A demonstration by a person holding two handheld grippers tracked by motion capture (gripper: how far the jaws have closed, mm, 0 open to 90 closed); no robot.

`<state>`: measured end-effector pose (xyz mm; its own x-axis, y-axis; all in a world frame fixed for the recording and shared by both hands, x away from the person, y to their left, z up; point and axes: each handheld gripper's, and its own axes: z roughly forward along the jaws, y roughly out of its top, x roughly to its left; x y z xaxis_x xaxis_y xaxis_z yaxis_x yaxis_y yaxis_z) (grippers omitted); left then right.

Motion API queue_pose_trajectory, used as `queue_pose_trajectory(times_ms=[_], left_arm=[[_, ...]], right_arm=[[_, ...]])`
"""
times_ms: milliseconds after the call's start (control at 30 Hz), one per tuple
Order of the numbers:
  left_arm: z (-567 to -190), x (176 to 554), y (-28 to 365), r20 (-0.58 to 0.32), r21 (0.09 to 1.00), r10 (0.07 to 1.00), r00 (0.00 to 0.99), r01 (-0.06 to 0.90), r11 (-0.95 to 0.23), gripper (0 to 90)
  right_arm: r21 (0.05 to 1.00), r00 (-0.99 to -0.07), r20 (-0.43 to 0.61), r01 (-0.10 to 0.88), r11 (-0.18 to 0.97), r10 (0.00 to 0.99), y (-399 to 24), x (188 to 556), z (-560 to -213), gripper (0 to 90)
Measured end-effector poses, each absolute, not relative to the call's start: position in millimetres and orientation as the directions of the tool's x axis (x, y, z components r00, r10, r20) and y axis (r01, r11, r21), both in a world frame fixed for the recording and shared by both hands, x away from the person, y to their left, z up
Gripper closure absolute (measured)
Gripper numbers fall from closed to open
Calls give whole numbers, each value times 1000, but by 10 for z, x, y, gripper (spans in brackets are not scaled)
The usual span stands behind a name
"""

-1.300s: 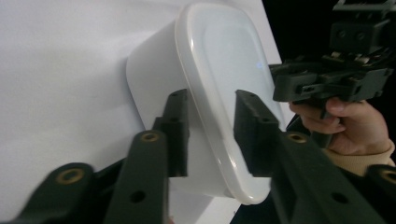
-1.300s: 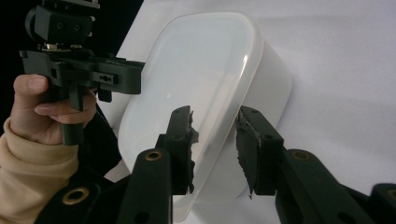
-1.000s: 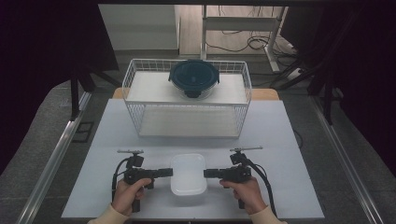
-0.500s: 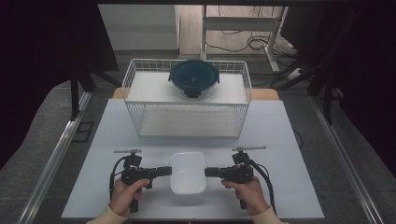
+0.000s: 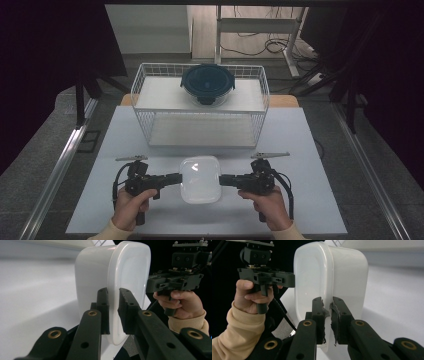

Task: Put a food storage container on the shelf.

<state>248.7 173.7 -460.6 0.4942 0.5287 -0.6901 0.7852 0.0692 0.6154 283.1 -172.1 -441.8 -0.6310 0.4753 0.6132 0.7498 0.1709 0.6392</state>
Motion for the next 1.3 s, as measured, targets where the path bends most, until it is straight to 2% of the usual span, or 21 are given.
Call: queue_pose_trajectory(times_ms=[633,1300], left_arm=[[-4084,2624,1731,-633,688,536,558,723,60,796],[-3674,2747,1789,-595,732,536,598,679,56,797]], right_arm=[[719,-691,554,678,152,464,-1737,2931,-3933,810],[761,-726,511,631,150,460,-1682,3061,-3542,809]])
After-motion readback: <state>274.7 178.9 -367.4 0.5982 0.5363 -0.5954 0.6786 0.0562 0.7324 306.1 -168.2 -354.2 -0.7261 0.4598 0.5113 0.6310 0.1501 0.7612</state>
